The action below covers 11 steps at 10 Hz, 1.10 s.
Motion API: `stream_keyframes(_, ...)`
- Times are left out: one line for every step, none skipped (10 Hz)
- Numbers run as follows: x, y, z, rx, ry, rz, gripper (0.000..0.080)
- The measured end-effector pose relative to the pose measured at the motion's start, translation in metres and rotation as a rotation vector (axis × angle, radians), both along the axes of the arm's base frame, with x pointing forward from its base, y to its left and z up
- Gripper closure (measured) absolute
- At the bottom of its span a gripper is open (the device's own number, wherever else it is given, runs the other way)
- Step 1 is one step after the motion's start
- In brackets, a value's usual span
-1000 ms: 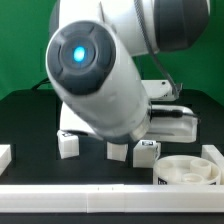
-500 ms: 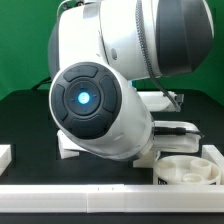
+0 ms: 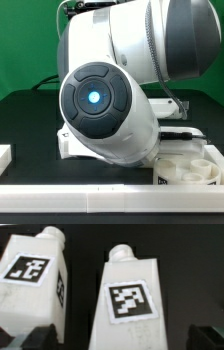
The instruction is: Assemble stool
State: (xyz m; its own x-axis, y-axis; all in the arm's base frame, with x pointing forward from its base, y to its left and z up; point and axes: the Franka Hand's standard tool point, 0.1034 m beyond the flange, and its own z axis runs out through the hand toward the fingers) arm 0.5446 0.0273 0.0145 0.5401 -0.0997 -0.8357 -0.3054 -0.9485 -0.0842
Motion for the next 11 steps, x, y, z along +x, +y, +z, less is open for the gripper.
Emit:
stream_keyframes(-0.0003, 0.0001, -0.0003, 0.008, -0.003, 0.005, 0.015)
stream_keyframes(-0.0002, 0.0001, -0.0004, 0.009, -0.004, 0.006, 0.015)
stream_keyframes(-0.0003, 0.0004, -0.0004, 0.01, -0.004, 0.007, 0.0152)
stream_keyframes(-0.0005, 0.001, 0.0, 0.013, -0.003, 0.009, 0.0303)
stream_keyframes(-0.0005, 0.001, 0.0003, 0.015, -0.003, 0.01, 0.0303)
stream_keyframes(-0.0008, 0.0006, 0.0005, 0.02, -0.003, 0.013, 0.0477)
stream_keyframes(-0.0008, 0.0004, 0.0005, 0.021, -0.003, 0.014, 0.0477)
stream_keyframes(-0.0008, 0.0002, 0.0006, 0.026, -0.005, 0.017, 0.0474)
stream_keyframes(-0.0009, -0.0002, 0.0007, 0.03, -0.006, 0.019, 0.0474)
stream_keyframes(-0.0007, -0.0003, 0.0009, 0.03, -0.006, 0.019, 0.0474)
stream_keyframes(0.0008, -0.0005, 0.0041, 0.031, -0.006, 0.021, 0.0474)
